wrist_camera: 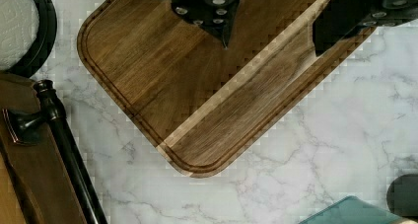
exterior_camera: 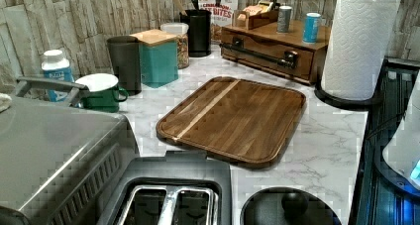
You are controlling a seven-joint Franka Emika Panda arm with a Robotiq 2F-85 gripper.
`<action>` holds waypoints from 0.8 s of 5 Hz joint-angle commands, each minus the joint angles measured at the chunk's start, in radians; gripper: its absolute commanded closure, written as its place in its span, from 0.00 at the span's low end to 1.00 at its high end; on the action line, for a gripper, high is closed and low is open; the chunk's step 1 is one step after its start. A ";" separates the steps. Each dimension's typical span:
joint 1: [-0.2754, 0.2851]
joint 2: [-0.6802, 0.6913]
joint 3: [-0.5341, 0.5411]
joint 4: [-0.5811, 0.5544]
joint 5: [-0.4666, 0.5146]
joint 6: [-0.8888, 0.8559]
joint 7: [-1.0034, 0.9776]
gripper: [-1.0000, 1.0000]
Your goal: Open the drawer.
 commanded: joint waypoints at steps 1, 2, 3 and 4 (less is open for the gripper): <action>-0.003 0.008 -0.001 0.000 -0.013 0.000 0.000 0.00; -0.020 0.011 -0.020 -0.042 -0.073 0.078 -0.077 0.00; -0.059 0.058 -0.049 0.002 -0.086 0.071 -0.169 0.00; -0.092 0.070 -0.078 -0.014 -0.124 0.143 -0.269 0.00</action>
